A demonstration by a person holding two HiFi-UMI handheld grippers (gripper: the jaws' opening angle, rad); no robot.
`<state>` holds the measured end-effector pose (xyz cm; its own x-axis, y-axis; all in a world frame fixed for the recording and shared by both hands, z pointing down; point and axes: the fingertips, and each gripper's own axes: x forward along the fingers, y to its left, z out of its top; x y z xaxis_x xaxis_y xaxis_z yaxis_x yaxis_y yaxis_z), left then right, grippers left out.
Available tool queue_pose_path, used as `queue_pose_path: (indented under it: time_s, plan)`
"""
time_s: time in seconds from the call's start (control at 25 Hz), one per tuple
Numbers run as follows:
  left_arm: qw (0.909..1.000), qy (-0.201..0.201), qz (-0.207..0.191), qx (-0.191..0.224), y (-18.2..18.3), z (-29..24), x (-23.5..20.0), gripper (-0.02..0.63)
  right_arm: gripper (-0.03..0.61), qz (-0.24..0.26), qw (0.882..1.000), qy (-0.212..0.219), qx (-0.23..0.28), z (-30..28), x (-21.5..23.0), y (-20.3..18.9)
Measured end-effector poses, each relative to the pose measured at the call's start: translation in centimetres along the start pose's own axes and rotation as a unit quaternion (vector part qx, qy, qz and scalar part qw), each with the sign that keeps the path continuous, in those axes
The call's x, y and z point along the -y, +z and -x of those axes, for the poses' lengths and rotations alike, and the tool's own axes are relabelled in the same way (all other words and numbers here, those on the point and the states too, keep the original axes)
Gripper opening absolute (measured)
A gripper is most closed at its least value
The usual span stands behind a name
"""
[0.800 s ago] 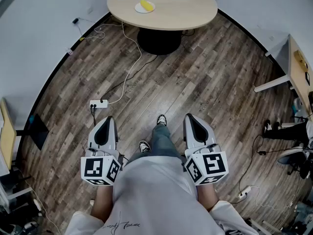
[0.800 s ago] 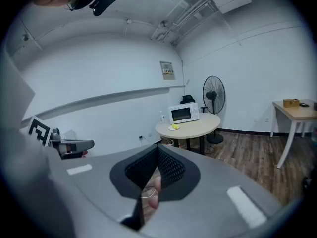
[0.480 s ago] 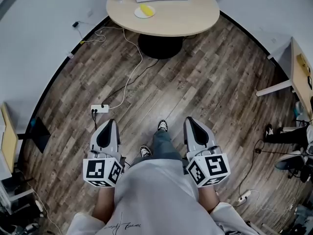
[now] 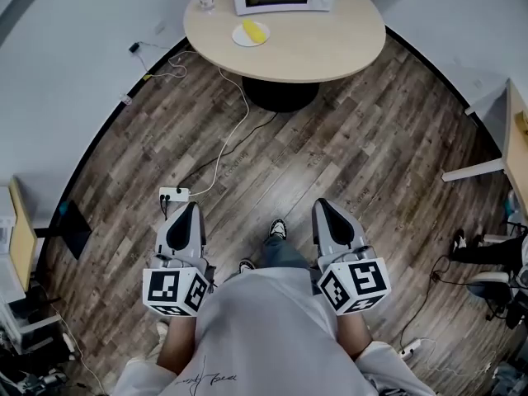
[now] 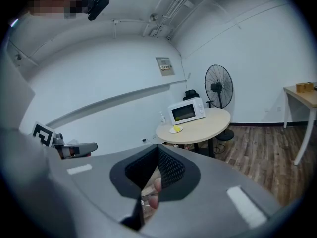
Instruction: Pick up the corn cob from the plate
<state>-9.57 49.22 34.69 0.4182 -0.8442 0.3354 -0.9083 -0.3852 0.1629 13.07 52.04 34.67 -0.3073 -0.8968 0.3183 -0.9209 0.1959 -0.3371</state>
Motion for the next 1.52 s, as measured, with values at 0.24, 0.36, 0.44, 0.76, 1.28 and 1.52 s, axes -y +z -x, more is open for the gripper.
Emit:
queue_pose_path:
  time_s: [0.24,0.36,0.44,0.76,1.28,1.52]
  plan:
    - [1.0,0.007,-0.004,0.006,1.5,-3.7,0.9,0.003,0.012,0.004,1.0,0.016,-0.002,-2.8,2.5,1.8]
    - [0.9999,0.009,0.001,0.011,1.9,-5.2,1.2,0.003,0.012,0.009,1.0,0.021,-0.003,-3.9,3.4,2.4]
    - [0.9999,0.007,0.005,0.012,1.9,-6.1,1.6,0.003,0.012,0.01,1.0,0.023,-0.006,-4.3,3.9,2.7]
    - [0.9999,0.001,0.009,0.014,2.2,-8.6,2.6,0.003,0.012,0.014,0.999,0.029,-0.017,-5.9,5.6,3.2]
    - [0.9998,-0.006,0.018,0.01,3.7,-13.6,0.8,0.003,0.012,0.011,0.999,0.029,-0.021,-10.6,7.0,5.1]
    - [0.9997,-0.011,0.017,0.013,5.5,-17.2,-1.0,0.003,0.012,0.009,0.999,0.026,-0.021,-14.4,7.7,6.3]
